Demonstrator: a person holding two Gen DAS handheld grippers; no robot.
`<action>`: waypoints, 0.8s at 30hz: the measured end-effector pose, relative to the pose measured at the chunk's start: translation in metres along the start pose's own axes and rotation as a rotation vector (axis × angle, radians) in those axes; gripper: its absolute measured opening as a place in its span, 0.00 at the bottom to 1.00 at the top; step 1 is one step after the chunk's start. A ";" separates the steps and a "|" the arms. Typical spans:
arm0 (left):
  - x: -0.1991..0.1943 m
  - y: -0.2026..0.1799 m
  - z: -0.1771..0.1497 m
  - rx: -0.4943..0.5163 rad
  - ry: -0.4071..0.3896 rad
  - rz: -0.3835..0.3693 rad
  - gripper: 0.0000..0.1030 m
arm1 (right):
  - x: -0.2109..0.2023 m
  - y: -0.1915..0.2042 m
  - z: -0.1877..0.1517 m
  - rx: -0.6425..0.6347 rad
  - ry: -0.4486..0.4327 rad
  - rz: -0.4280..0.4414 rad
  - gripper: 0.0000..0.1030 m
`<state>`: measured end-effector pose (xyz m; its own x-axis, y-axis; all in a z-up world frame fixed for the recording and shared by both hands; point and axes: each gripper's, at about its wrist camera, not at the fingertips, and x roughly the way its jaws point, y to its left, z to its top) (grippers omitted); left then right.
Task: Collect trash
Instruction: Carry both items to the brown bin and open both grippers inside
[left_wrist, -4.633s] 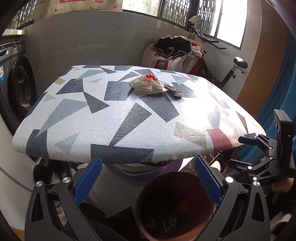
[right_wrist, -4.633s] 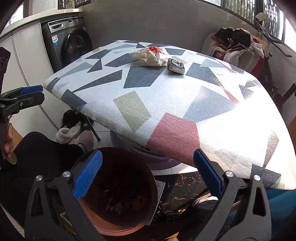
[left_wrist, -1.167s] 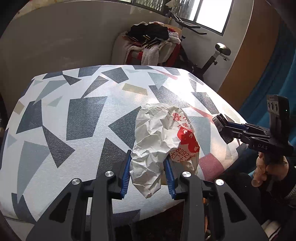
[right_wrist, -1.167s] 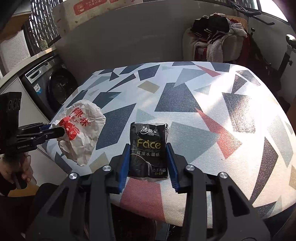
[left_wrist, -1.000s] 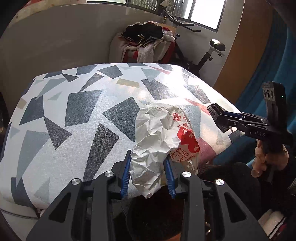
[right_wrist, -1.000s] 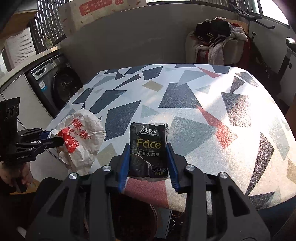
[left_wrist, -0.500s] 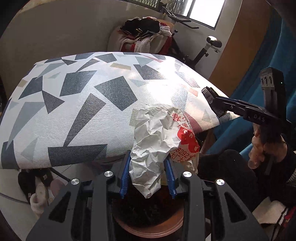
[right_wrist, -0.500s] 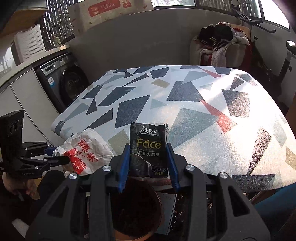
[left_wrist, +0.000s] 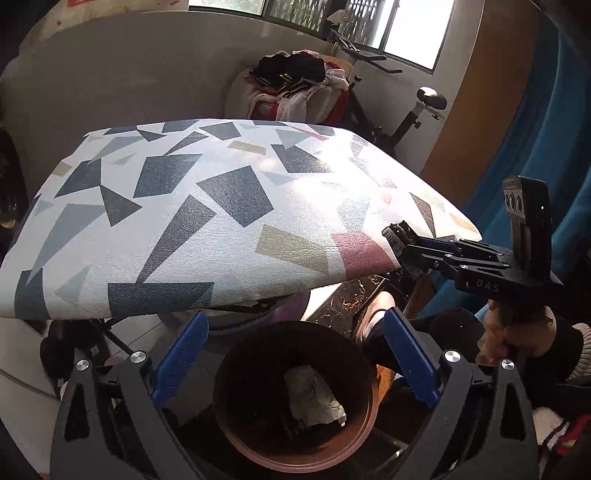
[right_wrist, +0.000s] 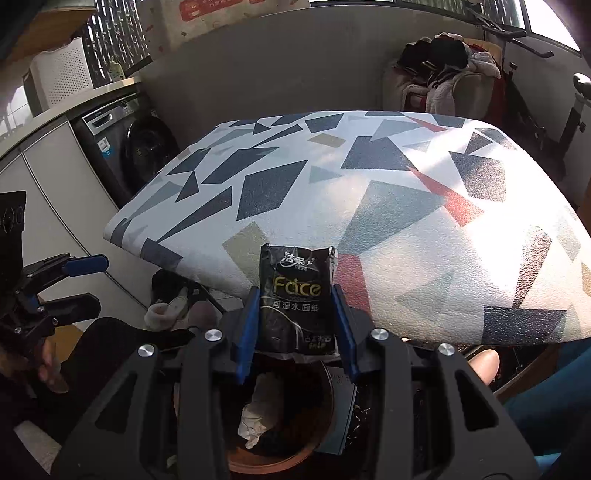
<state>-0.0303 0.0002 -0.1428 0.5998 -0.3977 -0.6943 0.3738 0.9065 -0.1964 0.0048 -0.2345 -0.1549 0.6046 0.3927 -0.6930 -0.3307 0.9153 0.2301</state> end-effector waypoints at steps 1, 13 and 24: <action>-0.005 -0.001 0.001 0.003 -0.014 0.020 0.94 | 0.005 0.004 -0.004 -0.014 0.017 -0.002 0.39; -0.012 0.024 0.002 -0.059 -0.026 0.174 0.94 | 0.042 0.037 -0.039 -0.116 0.161 0.044 0.40; -0.017 0.034 0.002 -0.105 -0.055 0.298 0.94 | 0.048 0.047 -0.044 -0.153 0.188 0.053 0.54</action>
<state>-0.0267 0.0378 -0.1361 0.7102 -0.1166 -0.6943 0.1025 0.9928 -0.0619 -0.0136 -0.1763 -0.2070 0.4432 0.4027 -0.8009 -0.4729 0.8640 0.1727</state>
